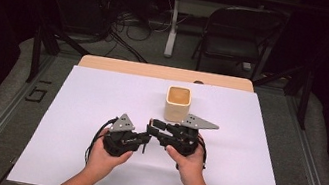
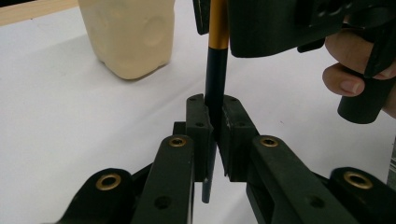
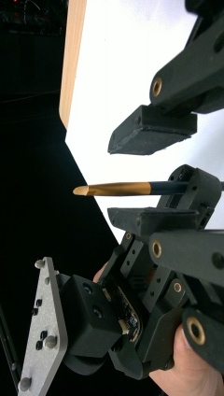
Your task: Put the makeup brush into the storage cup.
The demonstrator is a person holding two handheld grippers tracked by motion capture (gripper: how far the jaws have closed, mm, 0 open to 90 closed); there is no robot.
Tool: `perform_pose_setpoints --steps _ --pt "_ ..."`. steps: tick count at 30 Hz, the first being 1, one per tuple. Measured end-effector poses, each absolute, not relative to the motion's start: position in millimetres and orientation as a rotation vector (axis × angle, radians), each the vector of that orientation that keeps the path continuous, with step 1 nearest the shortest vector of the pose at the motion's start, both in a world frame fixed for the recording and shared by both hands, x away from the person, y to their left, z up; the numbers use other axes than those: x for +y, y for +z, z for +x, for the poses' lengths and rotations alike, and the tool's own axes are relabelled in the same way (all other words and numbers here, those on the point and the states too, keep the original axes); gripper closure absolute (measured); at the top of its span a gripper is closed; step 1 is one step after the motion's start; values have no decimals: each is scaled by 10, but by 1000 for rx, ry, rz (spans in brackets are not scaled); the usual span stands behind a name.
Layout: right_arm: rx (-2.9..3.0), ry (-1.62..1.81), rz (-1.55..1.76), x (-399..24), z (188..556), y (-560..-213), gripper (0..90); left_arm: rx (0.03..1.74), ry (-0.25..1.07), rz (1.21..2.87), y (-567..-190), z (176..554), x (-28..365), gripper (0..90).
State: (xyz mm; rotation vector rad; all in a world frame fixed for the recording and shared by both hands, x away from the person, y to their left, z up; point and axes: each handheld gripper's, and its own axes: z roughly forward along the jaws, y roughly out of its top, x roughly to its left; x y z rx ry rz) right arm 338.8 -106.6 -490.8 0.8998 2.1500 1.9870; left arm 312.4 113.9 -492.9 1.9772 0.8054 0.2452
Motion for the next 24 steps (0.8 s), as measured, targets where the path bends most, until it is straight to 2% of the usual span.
perform_pose_setpoints --steps 9,24 --pt "2163 1980 918 -1051 3392 -4927 642 791 254 2000 -4937 3101 1098 835" --pt "2176 1982 905 -1038 3391 -4937 753 778 261 2021 -4953 3082 1061 835"
